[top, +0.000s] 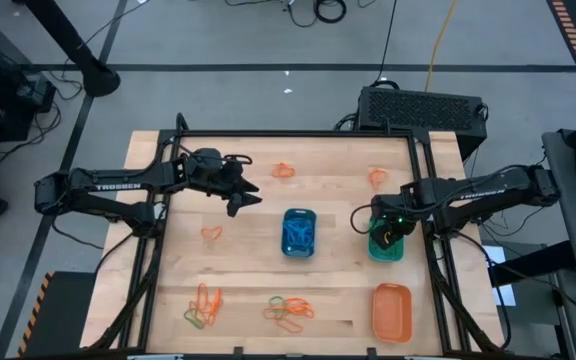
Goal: Sort rubber bands into baskets
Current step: Put the green rubberband into the light blue bin
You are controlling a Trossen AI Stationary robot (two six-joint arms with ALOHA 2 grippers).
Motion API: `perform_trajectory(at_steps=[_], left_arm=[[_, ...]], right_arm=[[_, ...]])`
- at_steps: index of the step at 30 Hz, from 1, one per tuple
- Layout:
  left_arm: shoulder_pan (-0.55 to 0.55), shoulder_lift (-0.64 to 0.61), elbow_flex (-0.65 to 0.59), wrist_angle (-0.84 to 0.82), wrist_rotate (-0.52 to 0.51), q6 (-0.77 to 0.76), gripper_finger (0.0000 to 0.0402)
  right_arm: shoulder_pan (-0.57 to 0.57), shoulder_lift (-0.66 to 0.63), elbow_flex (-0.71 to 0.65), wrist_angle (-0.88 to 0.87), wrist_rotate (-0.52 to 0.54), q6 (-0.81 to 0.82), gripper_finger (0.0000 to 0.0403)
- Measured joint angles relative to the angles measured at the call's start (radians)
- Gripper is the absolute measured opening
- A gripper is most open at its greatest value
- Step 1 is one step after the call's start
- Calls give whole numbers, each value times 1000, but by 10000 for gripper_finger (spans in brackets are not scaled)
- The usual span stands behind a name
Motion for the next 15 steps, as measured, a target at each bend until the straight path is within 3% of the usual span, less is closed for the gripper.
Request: perform_trajectory(at_steps=[9, 15], left_arm=[[0, 0, 0, 0, 0, 0, 230], [0, 0, 0, 1, 1, 0, 230]], right_arm=[[0, 0, 0, -6, -10, 14, 110], [0, 0, 0, 2, -133, 4, 150]])
